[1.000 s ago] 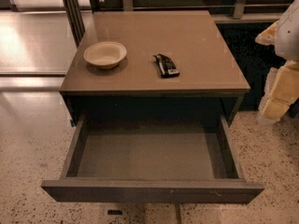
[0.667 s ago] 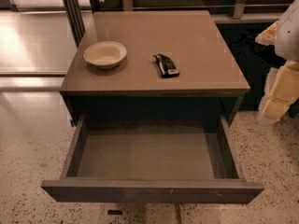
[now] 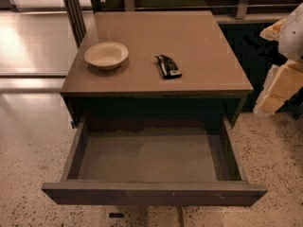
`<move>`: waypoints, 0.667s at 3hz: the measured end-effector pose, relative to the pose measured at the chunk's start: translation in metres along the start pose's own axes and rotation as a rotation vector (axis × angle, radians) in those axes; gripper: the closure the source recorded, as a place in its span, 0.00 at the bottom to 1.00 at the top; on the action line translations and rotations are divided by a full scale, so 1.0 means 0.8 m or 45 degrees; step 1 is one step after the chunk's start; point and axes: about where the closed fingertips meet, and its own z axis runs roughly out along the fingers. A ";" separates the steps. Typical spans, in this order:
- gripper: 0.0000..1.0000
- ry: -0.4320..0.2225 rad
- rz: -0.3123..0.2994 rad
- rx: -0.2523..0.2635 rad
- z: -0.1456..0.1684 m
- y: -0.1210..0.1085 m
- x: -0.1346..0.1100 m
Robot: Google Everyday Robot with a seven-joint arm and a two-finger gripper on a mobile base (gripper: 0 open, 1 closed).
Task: Place rxbar chocolate into top drawer
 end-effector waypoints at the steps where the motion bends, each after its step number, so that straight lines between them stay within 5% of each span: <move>1: 0.00 -0.165 0.144 0.075 0.035 -0.039 0.004; 2: 0.00 -0.304 0.306 0.139 0.074 -0.093 -0.006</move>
Offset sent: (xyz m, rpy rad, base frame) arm 0.1576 -0.0090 -0.0415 0.4611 -0.1813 -0.3129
